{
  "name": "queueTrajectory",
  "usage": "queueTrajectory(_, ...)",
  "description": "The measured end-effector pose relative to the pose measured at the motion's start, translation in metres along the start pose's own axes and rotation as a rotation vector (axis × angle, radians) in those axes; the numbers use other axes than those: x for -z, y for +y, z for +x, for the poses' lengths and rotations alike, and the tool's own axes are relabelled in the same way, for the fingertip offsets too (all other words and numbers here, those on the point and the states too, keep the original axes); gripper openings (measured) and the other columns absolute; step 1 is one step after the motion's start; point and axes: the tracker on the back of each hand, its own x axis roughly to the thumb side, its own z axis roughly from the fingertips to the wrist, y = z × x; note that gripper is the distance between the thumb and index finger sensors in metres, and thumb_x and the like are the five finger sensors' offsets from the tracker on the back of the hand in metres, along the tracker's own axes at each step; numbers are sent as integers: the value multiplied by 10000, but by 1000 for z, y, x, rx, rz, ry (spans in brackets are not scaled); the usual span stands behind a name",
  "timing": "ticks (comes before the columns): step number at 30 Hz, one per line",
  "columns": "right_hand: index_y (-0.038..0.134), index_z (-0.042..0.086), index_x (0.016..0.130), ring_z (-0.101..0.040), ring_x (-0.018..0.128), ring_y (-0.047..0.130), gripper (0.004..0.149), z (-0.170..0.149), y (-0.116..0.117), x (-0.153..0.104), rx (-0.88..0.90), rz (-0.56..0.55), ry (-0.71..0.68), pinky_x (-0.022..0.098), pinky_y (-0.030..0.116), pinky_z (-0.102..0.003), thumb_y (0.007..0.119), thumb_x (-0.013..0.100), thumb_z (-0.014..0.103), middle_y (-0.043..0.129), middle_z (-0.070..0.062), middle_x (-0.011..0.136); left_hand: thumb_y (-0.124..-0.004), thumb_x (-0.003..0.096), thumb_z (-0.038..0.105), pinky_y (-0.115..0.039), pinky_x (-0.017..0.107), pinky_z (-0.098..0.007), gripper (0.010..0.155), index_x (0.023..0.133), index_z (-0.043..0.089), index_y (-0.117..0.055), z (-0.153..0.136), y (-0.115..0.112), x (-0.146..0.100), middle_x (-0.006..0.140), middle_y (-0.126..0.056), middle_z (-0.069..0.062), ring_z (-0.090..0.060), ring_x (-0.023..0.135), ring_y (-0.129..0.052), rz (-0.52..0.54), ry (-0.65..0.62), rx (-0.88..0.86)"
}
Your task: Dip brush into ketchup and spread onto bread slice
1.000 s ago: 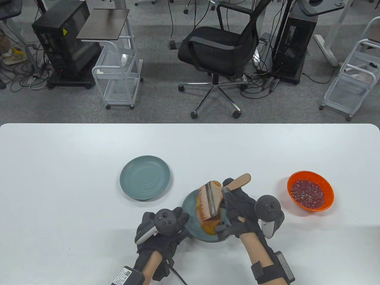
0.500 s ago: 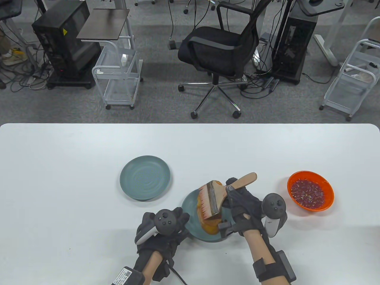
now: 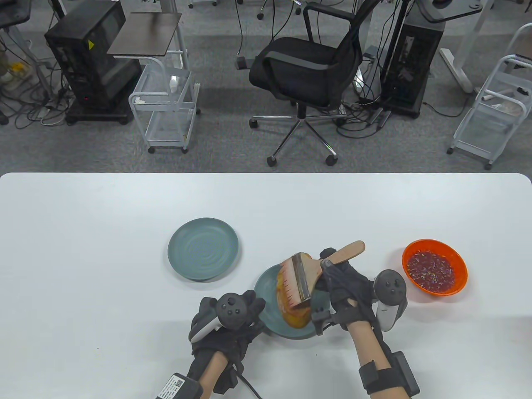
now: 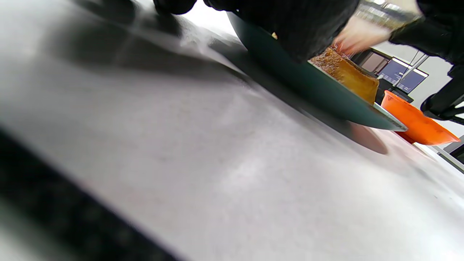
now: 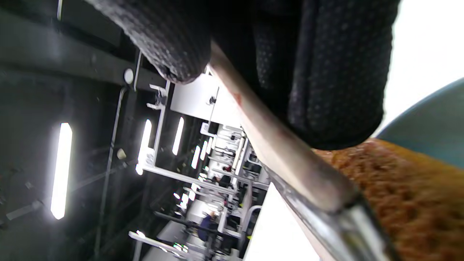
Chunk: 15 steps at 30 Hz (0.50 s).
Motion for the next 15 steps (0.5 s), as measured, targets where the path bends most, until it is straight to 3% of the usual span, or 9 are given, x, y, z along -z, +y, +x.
queueTrajectory(6, 723, -24, 951, -471, 549, 1041, 510, 13, -25, -2, -142, -256, -145, 319, 984, -427, 815, 522, 235, 821, -344, 793, -681, 632, 442, -377, 717, -582, 585, 1155, 262, -492, 0, 0, 0, 1208, -312, -71, -383, 1107, -364, 2, 0, 2)
queueTrajectory(8, 720, -14, 953, -460, 554, 1044, 511, 19, -29, -5, -189, -283, -198, 324, 988, -419, 811, 522, 245, 821, -333, 797, -682, 631, 442, -375, 717, -582, 585, 1155, 264, -491, 0, 0, 0, 1208, -311, -72, -382, 1108, -362, 1, 0, 3)
queueTrajectory(11, 730, -13, 949, -457, 547, 1049, 508, 22, -22, -5, -118, -179, -214, 317, 990, -416, 815, 520, 247, 829, -332, 792, -681, 632, 442, -374, 718, -582, 586, 1156, 264, -487, 0, -1, 0, 1208, -309, -70, -383, 1108, -359, 1, 0, 4)
queueTrajectory(15, 731, -41, 947, -491, 535, 1033, 505, 12, -4, -7, -12, -2, -44, 309, 974, -443, 821, 526, 223, 818, -363, 784, -680, 633, 443, -374, 718, -582, 586, 1157, 263, -486, 0, -1, 0, 1208, -306, -71, -383, 1108, -358, 0, 0, 4)
